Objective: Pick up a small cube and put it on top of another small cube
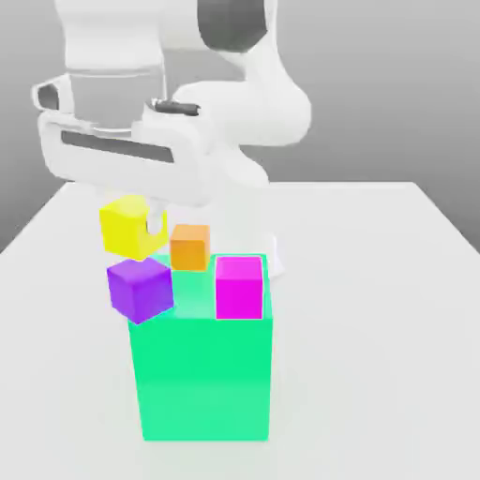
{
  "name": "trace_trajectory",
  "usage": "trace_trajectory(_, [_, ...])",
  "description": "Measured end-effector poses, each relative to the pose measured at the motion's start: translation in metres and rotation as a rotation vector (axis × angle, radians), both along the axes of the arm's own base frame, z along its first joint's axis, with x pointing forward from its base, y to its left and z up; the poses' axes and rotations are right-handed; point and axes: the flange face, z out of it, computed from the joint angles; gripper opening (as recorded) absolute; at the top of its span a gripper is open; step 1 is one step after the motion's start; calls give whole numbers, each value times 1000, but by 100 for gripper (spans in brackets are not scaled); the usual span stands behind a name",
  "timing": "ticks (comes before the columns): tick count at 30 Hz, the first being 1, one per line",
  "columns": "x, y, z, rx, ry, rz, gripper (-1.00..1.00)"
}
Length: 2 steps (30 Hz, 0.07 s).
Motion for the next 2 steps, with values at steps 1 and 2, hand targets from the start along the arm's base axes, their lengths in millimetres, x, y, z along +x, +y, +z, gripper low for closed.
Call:
trace_trajectory(1, [0,0,0,0,0,0,100])
trace_trajectory(2, [0,0,0,0,0,0,100])
